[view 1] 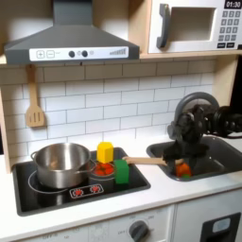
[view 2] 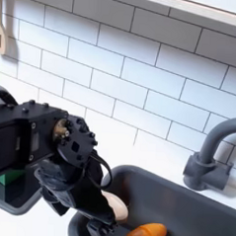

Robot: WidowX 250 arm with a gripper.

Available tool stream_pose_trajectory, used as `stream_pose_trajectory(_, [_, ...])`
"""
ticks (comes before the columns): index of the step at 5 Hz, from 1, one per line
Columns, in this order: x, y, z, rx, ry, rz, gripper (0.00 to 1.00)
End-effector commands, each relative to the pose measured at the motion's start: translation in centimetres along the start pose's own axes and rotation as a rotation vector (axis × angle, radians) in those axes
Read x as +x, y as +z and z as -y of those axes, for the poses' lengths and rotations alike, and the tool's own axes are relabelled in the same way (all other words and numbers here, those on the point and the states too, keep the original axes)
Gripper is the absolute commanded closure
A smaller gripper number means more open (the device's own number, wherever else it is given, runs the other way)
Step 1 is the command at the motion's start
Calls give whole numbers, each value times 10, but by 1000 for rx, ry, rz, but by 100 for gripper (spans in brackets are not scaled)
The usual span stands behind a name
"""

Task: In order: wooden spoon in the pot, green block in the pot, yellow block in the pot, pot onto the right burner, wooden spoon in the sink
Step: 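Put the wooden spoon in the pot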

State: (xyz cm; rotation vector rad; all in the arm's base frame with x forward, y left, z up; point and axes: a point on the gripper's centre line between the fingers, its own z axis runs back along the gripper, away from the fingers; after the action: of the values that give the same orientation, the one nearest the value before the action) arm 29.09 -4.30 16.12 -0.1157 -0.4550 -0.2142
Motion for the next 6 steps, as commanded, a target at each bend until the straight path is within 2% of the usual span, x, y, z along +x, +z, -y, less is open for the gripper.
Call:
stream_pose_trajectory(1, [0, 0, 0, 0, 0, 2, 0])
stream_pose_trajectory(2, [0, 0, 0, 0, 0, 0, 0])
stream_pose_trajectory(3, [-7, -6, -2, -6, -18, -10, 0])
stream_pose_trajectory(4, [14, -13, 0, -4, -55, 30, 0])
stream_pose_trajectory(5, [17, -33, 3, -16, -90, 21, 0])
stream_pose_trajectory(6, [20, -38, 12, -40, -123, 36, 0])
